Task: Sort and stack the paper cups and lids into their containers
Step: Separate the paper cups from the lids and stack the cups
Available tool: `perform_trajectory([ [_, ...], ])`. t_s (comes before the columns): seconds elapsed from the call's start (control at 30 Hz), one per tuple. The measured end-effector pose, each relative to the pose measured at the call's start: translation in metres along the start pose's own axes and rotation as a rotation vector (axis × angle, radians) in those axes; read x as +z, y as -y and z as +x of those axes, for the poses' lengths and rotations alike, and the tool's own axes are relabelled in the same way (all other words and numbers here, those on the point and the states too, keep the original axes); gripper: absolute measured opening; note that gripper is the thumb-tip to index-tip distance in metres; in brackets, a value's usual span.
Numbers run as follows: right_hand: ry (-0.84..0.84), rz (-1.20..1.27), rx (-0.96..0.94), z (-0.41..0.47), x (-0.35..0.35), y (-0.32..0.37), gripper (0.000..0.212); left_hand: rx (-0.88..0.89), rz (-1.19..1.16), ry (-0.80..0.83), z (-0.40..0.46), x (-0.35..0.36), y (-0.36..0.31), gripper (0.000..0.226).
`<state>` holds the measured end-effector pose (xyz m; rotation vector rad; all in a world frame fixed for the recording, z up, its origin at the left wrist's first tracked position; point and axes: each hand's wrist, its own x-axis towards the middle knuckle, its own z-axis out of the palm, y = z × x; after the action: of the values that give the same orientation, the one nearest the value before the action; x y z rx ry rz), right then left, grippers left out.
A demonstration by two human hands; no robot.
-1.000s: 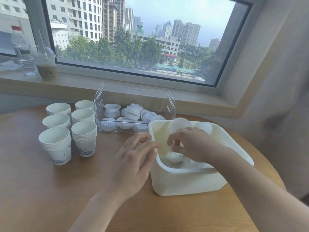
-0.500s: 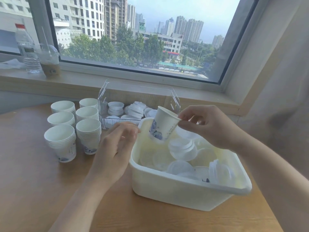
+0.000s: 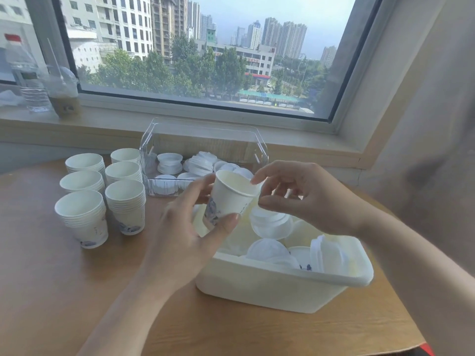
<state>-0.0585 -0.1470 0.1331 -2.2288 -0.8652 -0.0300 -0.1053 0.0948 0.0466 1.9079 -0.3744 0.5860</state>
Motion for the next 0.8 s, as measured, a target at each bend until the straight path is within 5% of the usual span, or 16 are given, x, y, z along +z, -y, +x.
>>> perform_trajectory([
  [0.37,0.287,-0.386,0.336,-0.042,-0.016,-0.026,0.021,0.022,0.091,-0.043,0.005,0.021,-0.014,0.066],
  [0.8,0.323,-0.314,0.354,-0.044,-0.009,-0.034,0.028,0.029,0.199,0.001,0.000,0.019,-0.008,0.060],
])
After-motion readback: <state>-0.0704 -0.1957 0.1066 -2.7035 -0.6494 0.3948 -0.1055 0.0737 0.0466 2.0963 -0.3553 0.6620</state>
